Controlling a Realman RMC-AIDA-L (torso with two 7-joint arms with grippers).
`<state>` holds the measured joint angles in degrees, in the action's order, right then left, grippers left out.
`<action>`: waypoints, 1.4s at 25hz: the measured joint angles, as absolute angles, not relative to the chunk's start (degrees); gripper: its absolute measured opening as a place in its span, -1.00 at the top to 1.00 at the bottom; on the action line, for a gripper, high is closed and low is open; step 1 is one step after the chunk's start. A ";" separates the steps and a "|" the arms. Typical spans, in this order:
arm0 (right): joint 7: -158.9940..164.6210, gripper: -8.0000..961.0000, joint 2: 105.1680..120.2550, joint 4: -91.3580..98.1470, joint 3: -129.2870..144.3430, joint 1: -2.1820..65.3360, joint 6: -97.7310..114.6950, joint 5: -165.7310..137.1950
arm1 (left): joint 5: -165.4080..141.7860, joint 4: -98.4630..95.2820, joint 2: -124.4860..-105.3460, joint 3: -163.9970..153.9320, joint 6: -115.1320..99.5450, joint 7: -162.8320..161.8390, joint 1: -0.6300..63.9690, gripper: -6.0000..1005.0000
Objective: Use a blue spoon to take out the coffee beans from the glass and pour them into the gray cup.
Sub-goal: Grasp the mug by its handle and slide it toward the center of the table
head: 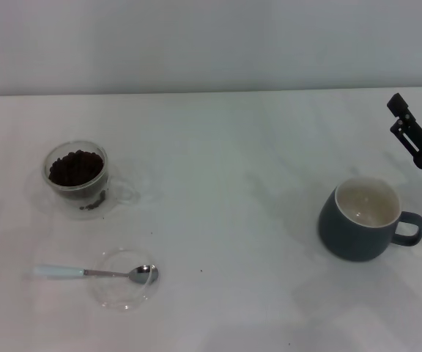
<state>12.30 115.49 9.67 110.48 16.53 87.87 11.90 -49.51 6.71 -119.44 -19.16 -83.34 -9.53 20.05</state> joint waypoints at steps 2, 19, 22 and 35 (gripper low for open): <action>12.30 -0.59 115.49 9.67 110.48 16.53 87.86 11.89 | -49.68 6.69 -119.44 -19.16 -83.36 -9.54 20.17 -0.29; 12.71 -0.60 115.08 5.89 110.70 10.76 92.09 11.53 | -49.35 6.35 -119.35 -19.00 -83.52 -9.43 19.80 -0.29; 12.69 -0.59 115.06 2.88 111.08 9.89 93.04 10.25 | -49.33 6.33 -119.27 -19.03 -83.52 -9.43 19.78 -0.29; 12.84 -0.58 115.30 -1.94 111.58 7.75 91.44 5.04 | -49.30 6.32 -119.28 -19.16 -83.49 -9.30 19.22 -0.29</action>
